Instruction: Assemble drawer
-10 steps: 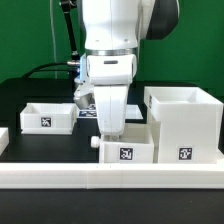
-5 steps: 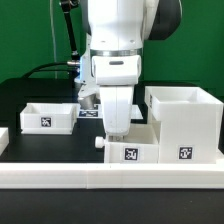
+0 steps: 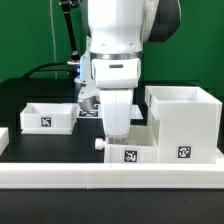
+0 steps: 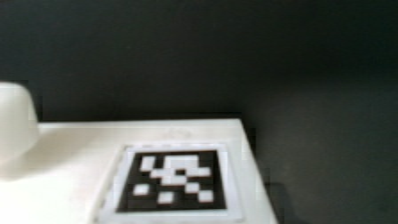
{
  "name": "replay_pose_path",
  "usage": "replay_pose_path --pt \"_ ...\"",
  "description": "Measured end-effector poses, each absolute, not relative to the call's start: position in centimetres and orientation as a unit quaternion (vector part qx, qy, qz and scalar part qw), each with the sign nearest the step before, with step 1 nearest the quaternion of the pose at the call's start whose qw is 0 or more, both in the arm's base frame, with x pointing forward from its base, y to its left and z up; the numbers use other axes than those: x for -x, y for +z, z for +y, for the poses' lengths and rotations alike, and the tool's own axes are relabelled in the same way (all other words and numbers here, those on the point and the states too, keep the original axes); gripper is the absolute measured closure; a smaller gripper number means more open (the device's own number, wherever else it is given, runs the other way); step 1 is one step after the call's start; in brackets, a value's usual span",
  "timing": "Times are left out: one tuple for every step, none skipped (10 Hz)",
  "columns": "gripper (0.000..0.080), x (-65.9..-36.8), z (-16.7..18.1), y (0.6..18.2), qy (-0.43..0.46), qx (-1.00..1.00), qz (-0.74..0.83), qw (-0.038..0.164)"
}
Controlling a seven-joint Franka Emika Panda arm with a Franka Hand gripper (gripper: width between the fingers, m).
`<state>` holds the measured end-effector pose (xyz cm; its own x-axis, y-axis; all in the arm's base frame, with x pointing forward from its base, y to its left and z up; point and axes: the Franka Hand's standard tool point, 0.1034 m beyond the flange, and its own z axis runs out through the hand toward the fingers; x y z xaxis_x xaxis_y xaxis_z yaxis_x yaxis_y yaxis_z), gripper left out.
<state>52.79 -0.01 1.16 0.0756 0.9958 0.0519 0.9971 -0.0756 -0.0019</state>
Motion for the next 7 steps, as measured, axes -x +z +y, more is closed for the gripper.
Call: replay_pose_path --pt "0.0757 -52.85 0.00 1.12 -0.024 0.734 -0.679 0.014" --pt "0.0757 -52.84 -0.01 1.11 -0.023 0.734 -0.679 0.014" --pt "0.0757 -52.84 0.01 1.11 -0.023 0.734 -0.679 0.014" --pt "0.0757 -52.82 0.21 1.08 -0.024 0.734 -0.679 0.014" --pt "0.0757 -52.83 0.42 1.07 -0.024 0.738 -0.674 0.014" --pt "0.0757 -52.82 0.54 1.07 -0.023 0.742 -0.670 0.015" --pt "0.0757 -52.82 0.61 1.07 -0.023 0.745 -0.666 0.015"
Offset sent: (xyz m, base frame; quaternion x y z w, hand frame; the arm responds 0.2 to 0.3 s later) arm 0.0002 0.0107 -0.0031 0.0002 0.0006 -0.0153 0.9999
